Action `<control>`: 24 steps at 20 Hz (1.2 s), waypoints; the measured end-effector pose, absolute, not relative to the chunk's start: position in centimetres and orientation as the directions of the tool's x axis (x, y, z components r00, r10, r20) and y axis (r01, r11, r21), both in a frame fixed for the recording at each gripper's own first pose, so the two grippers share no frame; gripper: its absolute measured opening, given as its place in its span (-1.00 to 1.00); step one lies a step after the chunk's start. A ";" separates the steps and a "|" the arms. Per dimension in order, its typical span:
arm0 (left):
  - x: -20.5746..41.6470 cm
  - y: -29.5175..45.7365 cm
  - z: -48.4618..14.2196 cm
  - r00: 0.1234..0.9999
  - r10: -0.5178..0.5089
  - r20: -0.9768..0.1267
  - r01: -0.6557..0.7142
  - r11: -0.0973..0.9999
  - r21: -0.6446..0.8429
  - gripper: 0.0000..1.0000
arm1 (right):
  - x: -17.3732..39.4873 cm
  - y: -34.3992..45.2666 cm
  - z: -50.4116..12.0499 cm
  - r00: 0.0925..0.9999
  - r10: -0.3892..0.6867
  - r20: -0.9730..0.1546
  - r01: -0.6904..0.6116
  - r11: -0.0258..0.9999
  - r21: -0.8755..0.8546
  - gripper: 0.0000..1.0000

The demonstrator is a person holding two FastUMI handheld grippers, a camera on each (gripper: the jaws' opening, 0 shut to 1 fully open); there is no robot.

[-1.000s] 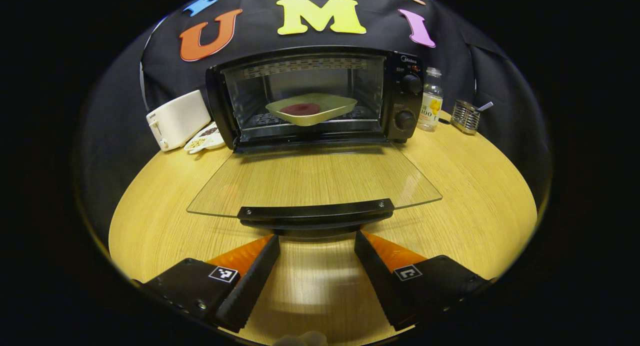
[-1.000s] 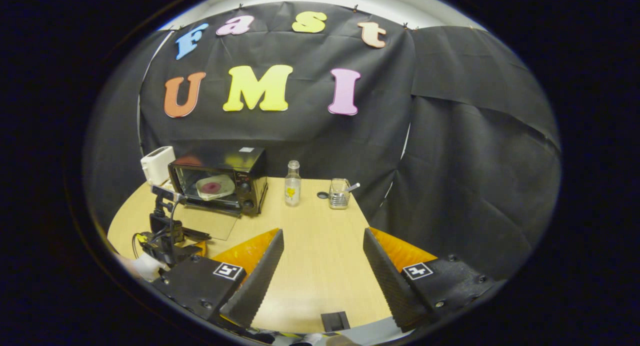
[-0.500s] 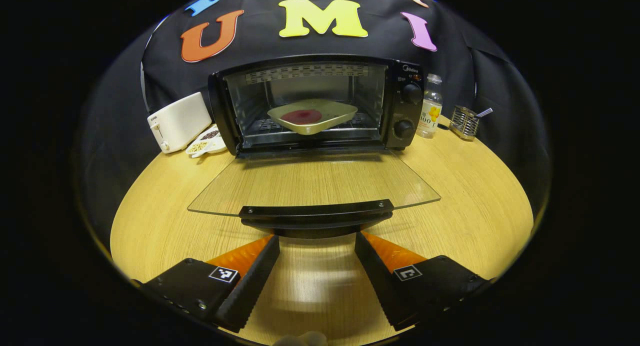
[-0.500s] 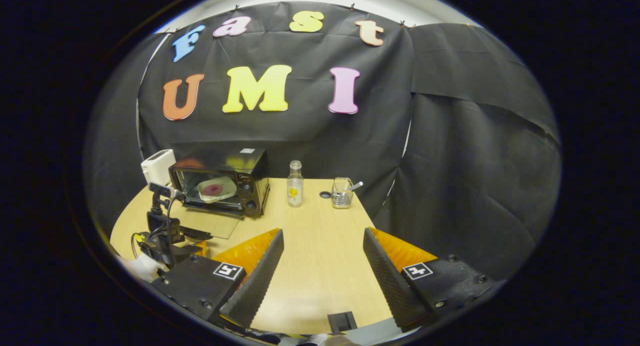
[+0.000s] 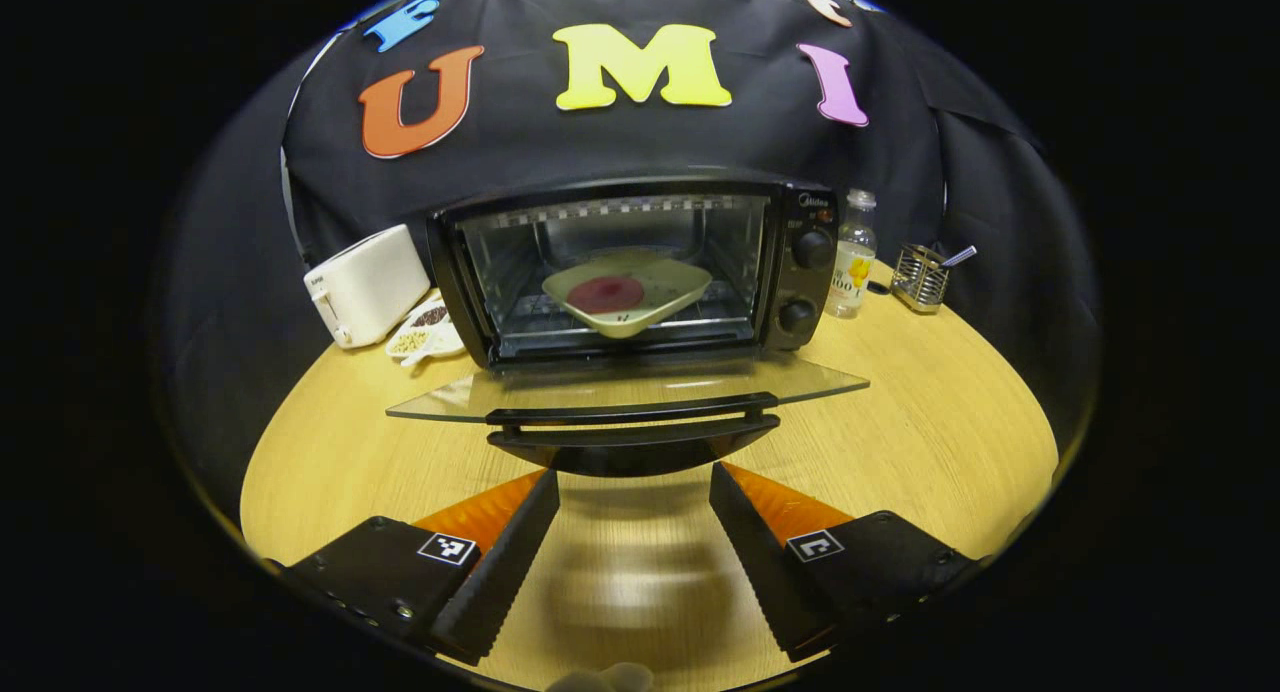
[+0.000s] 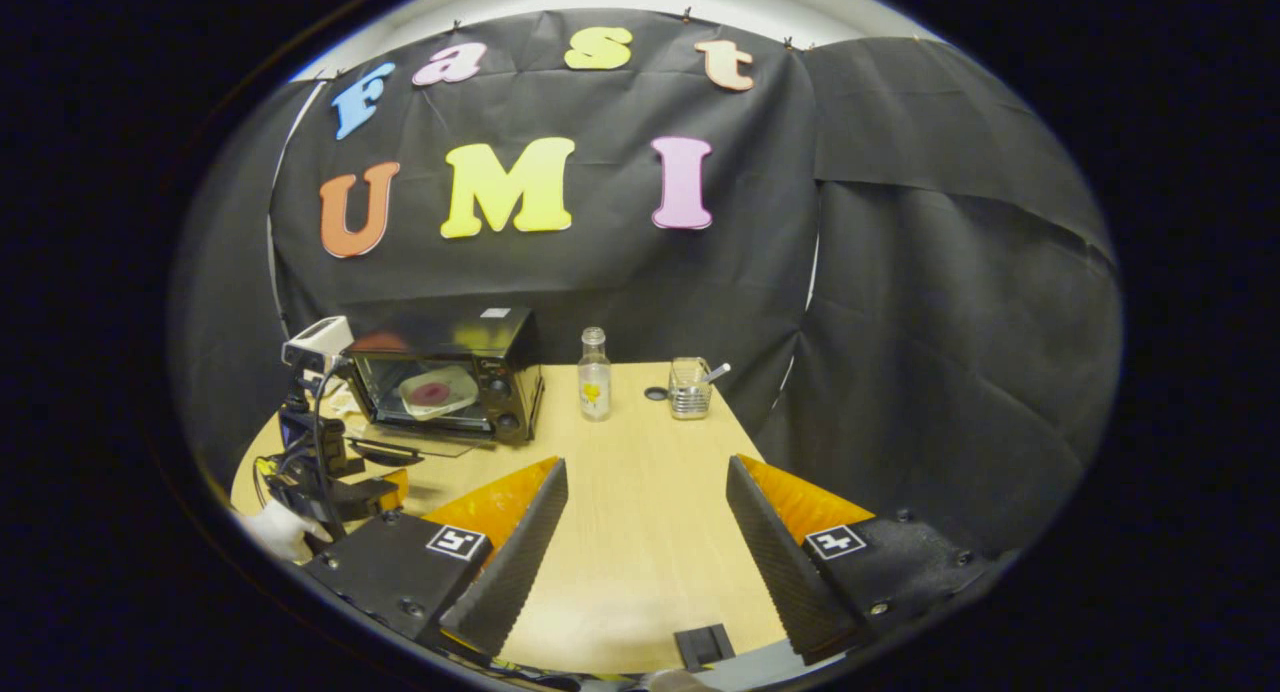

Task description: Open the electric oven with the left hand, put the food in, and close the electric oven.

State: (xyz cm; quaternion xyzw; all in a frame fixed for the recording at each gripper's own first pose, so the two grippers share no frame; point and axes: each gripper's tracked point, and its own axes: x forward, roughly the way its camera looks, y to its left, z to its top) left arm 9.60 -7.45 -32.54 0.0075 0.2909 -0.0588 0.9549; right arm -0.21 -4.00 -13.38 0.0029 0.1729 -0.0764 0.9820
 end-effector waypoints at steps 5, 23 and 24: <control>11.5 -7.1 -29.7 0.850 -0.111 -0.514 0.125 0.992 -0.008 0.94 | -0.2 -4.6 -13.4 0.931 -0.162 -0.328 0.175 0.984 0.013 1.00; 18.0 -7.5 -24.5 0.899 -0.132 -0.418 0.148 0.989 0.005 0.93 | -1.1 -6.8 -11.6 0.929 -0.219 -0.298 0.247 0.967 0.062 1.00; 17.8 -7.6 -24.6 0.899 -0.136 -0.417 0.151 0.989 0.003 0.94 | -1.1 -6.7 -11.7 0.928 -0.218 -0.303 0.246 0.968 0.056 0.94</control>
